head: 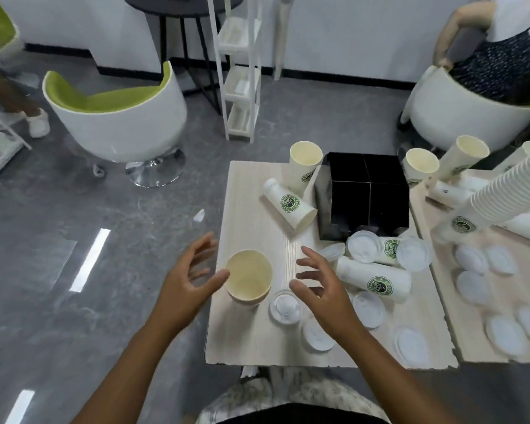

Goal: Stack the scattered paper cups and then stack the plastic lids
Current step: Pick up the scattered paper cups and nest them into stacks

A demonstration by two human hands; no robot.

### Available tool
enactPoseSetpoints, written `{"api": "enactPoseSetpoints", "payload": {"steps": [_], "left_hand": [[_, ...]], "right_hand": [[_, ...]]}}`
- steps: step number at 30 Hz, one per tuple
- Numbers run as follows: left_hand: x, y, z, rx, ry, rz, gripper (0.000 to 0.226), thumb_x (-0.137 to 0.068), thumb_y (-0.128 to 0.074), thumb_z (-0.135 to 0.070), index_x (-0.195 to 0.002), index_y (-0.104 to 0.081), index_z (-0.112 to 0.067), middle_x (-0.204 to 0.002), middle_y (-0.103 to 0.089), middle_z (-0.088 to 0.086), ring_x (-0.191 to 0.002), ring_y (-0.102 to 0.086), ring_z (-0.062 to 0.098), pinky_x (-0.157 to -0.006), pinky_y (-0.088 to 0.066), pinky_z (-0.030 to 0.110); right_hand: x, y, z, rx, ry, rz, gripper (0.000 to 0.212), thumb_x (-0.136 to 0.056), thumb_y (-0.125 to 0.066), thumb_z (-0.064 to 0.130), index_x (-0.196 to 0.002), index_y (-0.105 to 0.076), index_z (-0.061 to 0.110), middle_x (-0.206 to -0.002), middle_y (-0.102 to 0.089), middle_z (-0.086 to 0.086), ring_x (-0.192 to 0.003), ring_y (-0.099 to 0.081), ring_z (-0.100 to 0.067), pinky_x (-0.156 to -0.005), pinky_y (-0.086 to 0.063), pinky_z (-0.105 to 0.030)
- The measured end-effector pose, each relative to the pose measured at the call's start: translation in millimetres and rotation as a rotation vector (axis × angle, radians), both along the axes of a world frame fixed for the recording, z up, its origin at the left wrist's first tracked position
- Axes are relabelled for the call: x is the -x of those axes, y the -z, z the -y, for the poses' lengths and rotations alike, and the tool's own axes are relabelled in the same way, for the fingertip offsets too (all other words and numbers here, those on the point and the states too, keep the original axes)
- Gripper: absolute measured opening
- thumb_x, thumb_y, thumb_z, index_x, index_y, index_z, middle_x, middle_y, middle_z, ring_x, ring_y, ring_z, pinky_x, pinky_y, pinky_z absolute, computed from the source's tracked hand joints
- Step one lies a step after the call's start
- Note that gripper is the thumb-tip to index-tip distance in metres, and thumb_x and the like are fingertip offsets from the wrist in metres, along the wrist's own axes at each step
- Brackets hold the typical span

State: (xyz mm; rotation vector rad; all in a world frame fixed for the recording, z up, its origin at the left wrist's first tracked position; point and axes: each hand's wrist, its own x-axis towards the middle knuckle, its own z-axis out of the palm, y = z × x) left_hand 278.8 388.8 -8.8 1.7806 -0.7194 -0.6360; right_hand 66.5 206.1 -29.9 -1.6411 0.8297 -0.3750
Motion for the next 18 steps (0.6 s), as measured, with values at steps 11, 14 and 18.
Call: {"api": "enactPoseSetpoints", "payload": {"steps": [11, 14, 18], "left_hand": [[-67.7, -8.4, 168.8, -0.273, 0.598, 0.664, 0.077, -0.079, -0.089, -0.032, -0.146, -0.050, -0.030, -0.147, -0.053, -0.014, -0.133, -0.051, 0.010, -0.111, -0.046, 0.039], [-72.2, 15.0, 217.3, -0.368, 0.784, 0.835, 0.083, -0.077, -0.088, -0.036, -0.149, -0.048, -0.028, -0.152, -0.054, -0.005, -0.138, -0.049, 0.022, -0.108, -0.048, 0.045], [-70.9, 49.1, 264.0, -0.425, 0.953, 0.953, 0.094, -0.068, -0.093, -0.032, -0.150, -0.048, -0.024, -0.152, -0.053, 0.001, -0.140, -0.049, 0.026, -0.106, -0.047, 0.044]], "right_hand": [[-41.6, 39.6, 75.1, -0.090, 0.203, 0.028, 0.080, -0.080, -0.087, 0.031, -0.147, -0.045, 0.045, -0.140, -0.045, 0.018, -0.104, -0.065, -0.010, -0.077, -0.055, -0.020], [-59.2, 57.4, 88.7, -0.120, 0.233, 0.004, 0.084, -0.079, -0.088, 0.035, -0.150, -0.042, 0.042, -0.140, -0.042, 0.016, -0.102, -0.065, -0.009, -0.084, -0.055, -0.018], [-73.2, 77.2, 101.6, -0.184, 0.264, 0.000, 0.087, -0.082, -0.085, 0.037, -0.153, -0.036, 0.046, -0.145, -0.037, 0.016, -0.104, -0.066, -0.009, -0.084, -0.053, -0.014]]}}
